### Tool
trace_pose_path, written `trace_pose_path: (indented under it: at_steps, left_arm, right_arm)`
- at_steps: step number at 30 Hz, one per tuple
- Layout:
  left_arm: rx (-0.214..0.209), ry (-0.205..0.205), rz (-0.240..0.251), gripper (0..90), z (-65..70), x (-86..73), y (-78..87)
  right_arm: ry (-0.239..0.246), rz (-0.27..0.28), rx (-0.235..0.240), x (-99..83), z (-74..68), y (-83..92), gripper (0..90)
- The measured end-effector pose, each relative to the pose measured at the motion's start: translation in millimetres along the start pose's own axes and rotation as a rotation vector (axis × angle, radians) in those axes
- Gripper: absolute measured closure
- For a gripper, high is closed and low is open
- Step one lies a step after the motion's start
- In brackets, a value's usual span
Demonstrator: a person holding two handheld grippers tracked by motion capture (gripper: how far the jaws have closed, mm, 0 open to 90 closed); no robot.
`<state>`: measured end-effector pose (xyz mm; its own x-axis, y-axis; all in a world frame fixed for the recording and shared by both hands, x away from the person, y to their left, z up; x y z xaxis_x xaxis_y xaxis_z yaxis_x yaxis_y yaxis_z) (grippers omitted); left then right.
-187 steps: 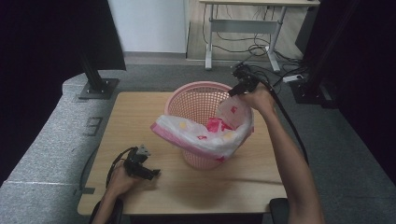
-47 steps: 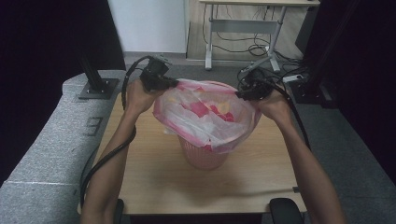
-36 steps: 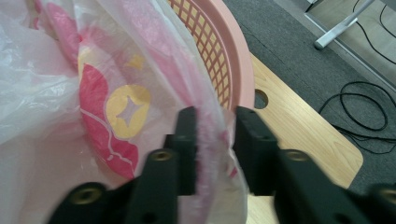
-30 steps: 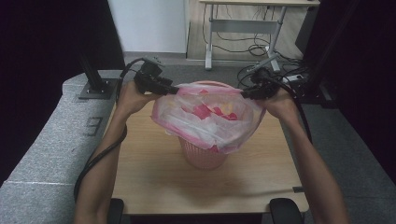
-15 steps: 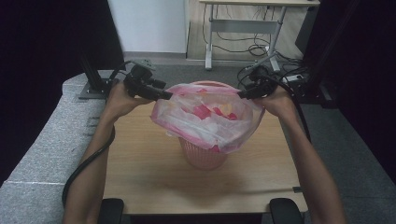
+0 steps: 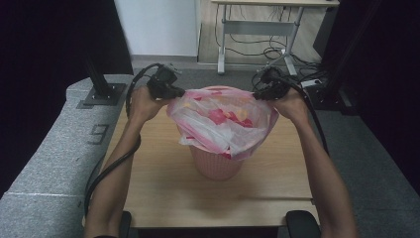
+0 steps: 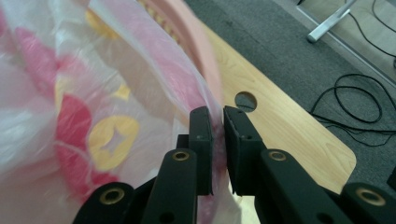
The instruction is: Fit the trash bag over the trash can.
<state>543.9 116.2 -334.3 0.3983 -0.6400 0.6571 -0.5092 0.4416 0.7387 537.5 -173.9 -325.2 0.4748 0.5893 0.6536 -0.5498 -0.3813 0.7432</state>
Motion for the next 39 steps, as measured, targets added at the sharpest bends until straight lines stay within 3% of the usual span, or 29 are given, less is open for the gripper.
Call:
trace_pose_path:
  at_steps: [7,11,16,24,29,32,39]
  left_arm:
    - [0.006,0.037,0.009,88.0,-7.4,1.7,-19.7]
    - [0.005,0.054,0.018,87.6,-9.4,2.1,-24.3]
    - [-0.008,0.060,-0.013,88.5,-9.6,-2.0,-34.2]
    - [-0.100,0.073,-0.023,89.2,-5.4,-10.1,-47.1]
    - [-0.117,0.071,0.011,88.1,-2.2,-8.9,-44.0]
    - [-0.108,0.061,0.020,86.4,-1.9,-8.2,-41.5]
    - [-0.155,0.072,0.023,87.9,-1.7,-13.0,-43.7]
  right_arm:
    - [-0.059,0.017,-0.015,-5.6,18.4,-15.5,80.7]
    - [-0.063,0.004,-0.010,-8.7,19.3,-21.8,80.9]
    - [-0.079,-0.002,0.005,-8.8,20.2,-30.0,82.6]
    - [-0.139,0.013,0.048,-5.4,25.7,-36.9,85.0]
    - [-0.174,0.017,0.031,-5.9,32.7,-40.2,84.9]
    - [-0.169,0.013,0.017,-7.1,38.0,-40.0,84.7]
    - [-0.151,-0.029,0.094,-11.7,30.5,-47.4,84.7]
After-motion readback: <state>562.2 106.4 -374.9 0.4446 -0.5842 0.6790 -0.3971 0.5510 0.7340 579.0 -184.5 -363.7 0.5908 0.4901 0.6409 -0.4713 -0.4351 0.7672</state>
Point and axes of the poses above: each handheld gripper's, and its own axes: y roughly backward along the jaws, x roughly out of its top, z roughly to its right, the point moved 7 cm from there along -y, roughly forward along the jaws
